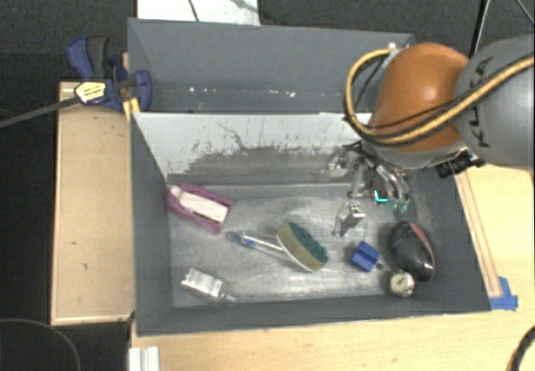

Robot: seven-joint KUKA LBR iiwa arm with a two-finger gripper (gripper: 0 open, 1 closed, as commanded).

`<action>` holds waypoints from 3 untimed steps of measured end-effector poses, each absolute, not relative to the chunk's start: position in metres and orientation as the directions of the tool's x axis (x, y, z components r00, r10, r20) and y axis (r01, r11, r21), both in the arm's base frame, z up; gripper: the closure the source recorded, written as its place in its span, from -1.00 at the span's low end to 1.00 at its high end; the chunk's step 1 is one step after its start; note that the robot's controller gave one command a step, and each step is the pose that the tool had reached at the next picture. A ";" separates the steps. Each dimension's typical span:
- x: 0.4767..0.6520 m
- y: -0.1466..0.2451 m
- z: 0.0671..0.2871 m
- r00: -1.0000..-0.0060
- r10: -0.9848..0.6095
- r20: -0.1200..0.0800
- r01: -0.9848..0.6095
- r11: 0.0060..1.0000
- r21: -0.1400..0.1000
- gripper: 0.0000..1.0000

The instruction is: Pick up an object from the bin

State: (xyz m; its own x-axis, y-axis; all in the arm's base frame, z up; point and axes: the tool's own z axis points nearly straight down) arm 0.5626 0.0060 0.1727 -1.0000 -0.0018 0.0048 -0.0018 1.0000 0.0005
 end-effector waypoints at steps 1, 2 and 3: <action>0.525 0.041 0.077 -0.993 -0.121 0.010 -0.121 0.993 0.000 -1.00; 0.490 0.085 0.074 -0.992 -0.126 -0.014 -0.126 0.992 0.001 -1.00; 0.493 0.084 0.075 -0.992 -0.123 -0.022 -0.123 0.992 0.002 1.00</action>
Offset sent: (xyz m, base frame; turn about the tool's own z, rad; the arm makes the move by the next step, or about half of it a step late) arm -0.0370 0.0349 -0.0961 -0.1193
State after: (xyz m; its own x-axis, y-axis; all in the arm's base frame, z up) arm 0.4929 0.0843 0.0751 -0.9922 -0.1226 -0.0218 -0.1226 0.9924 0.0021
